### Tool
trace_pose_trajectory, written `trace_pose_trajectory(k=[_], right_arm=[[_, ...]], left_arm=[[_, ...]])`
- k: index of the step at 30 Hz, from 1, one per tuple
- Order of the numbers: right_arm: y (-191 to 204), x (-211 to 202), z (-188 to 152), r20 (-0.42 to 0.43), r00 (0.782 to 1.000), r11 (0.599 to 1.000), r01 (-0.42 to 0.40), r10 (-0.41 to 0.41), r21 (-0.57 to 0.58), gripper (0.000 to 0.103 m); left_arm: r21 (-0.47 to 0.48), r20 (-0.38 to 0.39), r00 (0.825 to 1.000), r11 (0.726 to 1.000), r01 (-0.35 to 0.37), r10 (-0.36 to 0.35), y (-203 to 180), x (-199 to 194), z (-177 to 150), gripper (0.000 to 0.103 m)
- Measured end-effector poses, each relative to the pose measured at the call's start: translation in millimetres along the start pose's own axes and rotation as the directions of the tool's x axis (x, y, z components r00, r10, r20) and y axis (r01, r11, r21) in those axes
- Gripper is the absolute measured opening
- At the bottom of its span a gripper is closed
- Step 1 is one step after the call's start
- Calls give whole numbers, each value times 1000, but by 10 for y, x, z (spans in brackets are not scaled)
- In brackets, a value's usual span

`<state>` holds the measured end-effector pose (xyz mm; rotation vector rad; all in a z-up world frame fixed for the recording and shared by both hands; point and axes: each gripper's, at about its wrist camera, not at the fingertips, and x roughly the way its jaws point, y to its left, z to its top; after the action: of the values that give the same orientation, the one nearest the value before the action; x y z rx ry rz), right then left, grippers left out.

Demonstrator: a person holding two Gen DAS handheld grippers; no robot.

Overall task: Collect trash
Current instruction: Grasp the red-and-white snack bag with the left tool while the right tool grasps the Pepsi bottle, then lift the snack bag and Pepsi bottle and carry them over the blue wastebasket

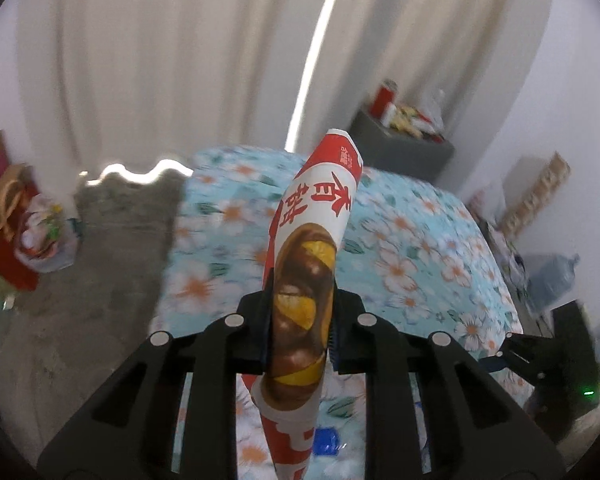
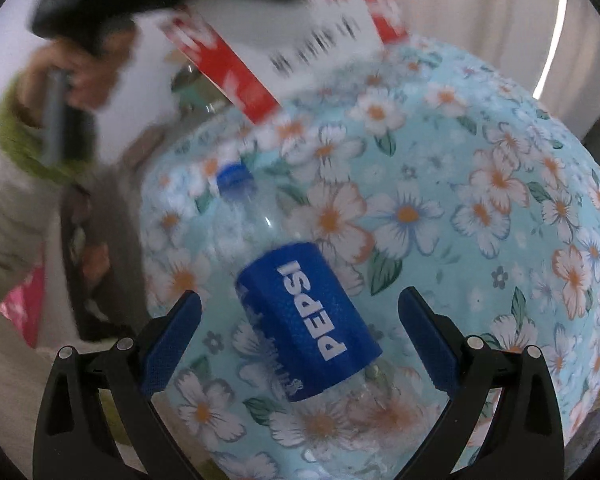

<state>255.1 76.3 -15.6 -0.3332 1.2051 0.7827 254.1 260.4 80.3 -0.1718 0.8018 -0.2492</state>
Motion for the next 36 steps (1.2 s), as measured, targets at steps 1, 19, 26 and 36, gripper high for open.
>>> trace_pose_trajectory(k=[1,19,26,36], right_arm=[[-24,36,-36,-24,999,1000,24,-23,17,77],[-1064,-816,-2084,257,962,511,-177,-90,841,65],[-1069,-875,-2178,278,954,478,-194,-111,857,64],[-1088,-918,-2218,275,955,473,-190,-116,860,63]], left_arm=[[-13,12,1000,1000,-5,5,26,-72,-41,19],[128,-122,980,977,172,-157,-1083,12,-858,19],[546,-85,996,838,27,23,-2074,179,-1512,22],[653,-11,994,753,-78,112,-2405,373,-2023,40]])
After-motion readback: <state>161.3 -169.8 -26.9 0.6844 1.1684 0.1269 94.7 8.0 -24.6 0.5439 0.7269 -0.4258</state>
